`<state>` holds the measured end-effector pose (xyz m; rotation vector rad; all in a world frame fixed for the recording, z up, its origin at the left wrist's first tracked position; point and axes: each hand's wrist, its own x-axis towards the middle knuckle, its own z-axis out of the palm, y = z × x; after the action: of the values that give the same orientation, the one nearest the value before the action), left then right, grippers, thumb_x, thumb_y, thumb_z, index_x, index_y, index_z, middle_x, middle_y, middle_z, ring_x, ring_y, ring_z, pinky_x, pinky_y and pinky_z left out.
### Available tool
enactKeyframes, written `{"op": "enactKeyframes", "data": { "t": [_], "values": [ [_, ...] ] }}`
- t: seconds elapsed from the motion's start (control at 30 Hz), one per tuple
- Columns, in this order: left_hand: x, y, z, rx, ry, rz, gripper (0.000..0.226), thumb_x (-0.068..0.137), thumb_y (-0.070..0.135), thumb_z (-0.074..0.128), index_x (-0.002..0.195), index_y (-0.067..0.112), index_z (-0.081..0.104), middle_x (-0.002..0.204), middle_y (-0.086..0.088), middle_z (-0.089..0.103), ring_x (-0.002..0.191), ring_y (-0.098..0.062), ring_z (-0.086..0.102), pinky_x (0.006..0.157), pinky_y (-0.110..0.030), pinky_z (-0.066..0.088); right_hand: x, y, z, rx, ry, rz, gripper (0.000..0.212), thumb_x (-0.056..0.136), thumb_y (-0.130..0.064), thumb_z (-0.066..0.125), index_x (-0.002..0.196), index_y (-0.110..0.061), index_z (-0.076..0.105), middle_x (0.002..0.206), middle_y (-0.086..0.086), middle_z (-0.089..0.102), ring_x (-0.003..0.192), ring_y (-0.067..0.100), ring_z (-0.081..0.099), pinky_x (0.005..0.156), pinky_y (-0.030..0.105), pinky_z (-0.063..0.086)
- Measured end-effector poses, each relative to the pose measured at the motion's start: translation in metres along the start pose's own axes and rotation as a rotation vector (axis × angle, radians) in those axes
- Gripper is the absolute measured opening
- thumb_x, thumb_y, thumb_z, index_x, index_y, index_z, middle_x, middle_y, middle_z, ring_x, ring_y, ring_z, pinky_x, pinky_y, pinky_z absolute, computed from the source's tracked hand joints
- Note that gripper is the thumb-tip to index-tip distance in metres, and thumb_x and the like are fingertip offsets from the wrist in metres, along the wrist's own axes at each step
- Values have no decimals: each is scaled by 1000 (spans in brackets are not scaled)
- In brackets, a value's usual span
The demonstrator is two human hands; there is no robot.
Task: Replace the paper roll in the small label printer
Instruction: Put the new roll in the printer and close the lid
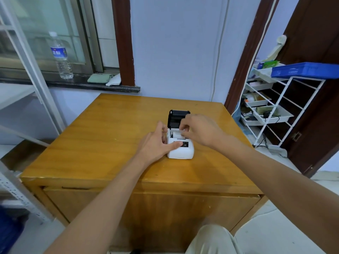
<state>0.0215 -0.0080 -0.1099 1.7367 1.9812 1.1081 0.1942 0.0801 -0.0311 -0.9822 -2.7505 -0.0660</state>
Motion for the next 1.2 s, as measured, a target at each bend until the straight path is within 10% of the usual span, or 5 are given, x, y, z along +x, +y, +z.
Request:
{"op": "enactKeyframes", "data": {
  "t": [0.3,0.47,0.77,0.93,1.2],
  "values": [
    [-4,2,0,92,-1,49,61,83,72,64,115,26,39,65,10,57,55,-9,52,51,-32,35,-42,-13,5,-103,-13,-129,34,103,-38,47,117,-23,74,115,-5,59,77,21,64,61,39,54],
    [-7,0,1,134,19,93,38,98,65,44,113,30,37,59,8,55,52,-13,52,51,-33,33,-68,-17,9,-187,-10,-149,38,105,-33,43,136,-29,63,127,-5,56,81,22,64,48,28,21],
    [-4,1,3,157,8,56,53,87,68,58,116,30,35,64,7,64,58,-16,62,52,-37,44,-16,-2,-11,85,237,77,40,102,-24,49,140,-23,61,139,-3,61,116,22,64,77,37,53],
    [-3,3,3,129,20,39,53,89,62,65,118,28,36,63,7,62,57,-14,59,54,-36,44,30,19,-9,166,80,168,54,105,-21,44,159,-17,36,159,8,46,145,29,44,110,50,47],
    [-3,2,2,135,12,28,59,86,68,63,121,30,35,67,6,68,63,-15,67,59,-41,52,13,26,6,178,236,122,31,99,-24,59,129,-27,68,123,-3,72,108,22,66,88,46,57]
  ]
}}
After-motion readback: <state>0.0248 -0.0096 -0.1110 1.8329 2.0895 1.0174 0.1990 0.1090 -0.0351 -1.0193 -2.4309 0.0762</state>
